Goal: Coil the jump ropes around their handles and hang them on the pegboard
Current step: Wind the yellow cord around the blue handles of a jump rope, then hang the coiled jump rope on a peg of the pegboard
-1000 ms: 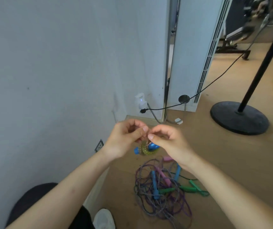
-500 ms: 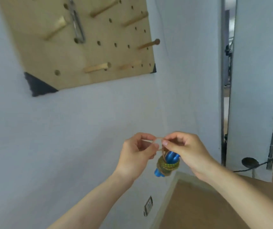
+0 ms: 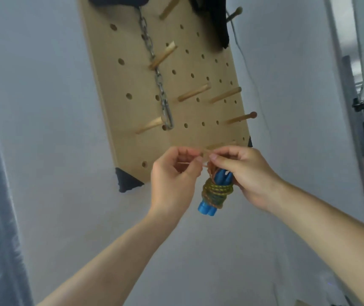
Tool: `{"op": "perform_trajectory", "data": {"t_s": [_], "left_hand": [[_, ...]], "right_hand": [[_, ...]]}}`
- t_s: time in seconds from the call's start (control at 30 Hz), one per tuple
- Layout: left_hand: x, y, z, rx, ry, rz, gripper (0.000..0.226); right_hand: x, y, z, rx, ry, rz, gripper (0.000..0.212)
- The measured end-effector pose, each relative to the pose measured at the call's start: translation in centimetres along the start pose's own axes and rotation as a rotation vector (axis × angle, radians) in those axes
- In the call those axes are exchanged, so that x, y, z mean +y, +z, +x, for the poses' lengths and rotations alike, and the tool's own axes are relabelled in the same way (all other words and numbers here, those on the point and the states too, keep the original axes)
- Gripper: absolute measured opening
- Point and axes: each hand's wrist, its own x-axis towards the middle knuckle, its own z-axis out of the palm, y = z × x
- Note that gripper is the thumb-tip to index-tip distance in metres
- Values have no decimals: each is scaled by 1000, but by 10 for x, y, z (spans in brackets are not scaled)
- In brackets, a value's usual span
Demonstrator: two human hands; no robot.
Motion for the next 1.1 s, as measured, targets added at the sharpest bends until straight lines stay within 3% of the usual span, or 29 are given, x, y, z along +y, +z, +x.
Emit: {"op": "perform_trajectory", "data": {"t_s": [0.3,0.47,0.73,0.87,1.0,1.1], "left_hand": [[35,-35,47,191,115,-13,13],[35,-45,67,177,175,148,15],[23,-67,87,182,128,355,18],[17,-82,85,133,79,420,24],[20,-93,66,103,101,415,28],[23,-96,36,84,121,354,24]], "right_hand": [[-48,55,40,9,-114,75,8],[-52,71,58,91,-26,115,8],[-43,92,71,-35,192,148,8],[-27,97,62,-82,131,107,16],[-18,82,39,-30,21,105,16],[-19,56,8,12,-127,-31,14]]}}
